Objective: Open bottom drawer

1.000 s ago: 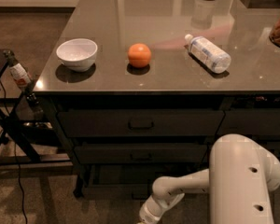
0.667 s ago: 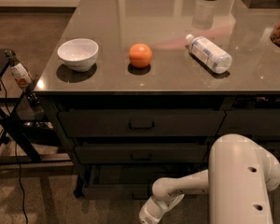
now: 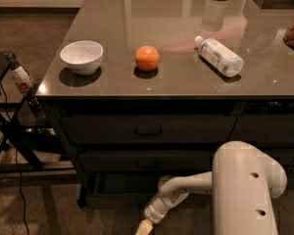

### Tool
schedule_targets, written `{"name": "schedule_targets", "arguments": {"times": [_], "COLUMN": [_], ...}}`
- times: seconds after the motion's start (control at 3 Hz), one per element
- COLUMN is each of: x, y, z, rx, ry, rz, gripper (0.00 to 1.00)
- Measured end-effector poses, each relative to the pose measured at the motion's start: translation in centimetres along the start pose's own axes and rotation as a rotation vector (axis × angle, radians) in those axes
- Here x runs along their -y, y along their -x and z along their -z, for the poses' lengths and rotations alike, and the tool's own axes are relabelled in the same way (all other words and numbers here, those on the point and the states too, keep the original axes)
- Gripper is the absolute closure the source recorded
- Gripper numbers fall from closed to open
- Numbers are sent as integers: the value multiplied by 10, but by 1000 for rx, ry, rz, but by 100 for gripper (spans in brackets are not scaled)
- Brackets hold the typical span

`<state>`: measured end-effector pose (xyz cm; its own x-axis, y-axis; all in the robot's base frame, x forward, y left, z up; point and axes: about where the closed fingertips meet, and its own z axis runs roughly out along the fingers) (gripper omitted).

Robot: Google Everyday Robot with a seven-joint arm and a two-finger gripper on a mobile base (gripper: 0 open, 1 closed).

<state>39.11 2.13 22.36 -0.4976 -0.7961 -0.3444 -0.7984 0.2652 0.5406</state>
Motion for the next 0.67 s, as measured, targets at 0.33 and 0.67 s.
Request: {"name": "schedule_targets", "arguments": {"times": [0.33,0.67], "x": [24,39], "y": [11,16], "z": [2,-1], "rx": [-2,-8], "ry": [-8,-7], "rz": [17,22], "gripper": [0,0]}}
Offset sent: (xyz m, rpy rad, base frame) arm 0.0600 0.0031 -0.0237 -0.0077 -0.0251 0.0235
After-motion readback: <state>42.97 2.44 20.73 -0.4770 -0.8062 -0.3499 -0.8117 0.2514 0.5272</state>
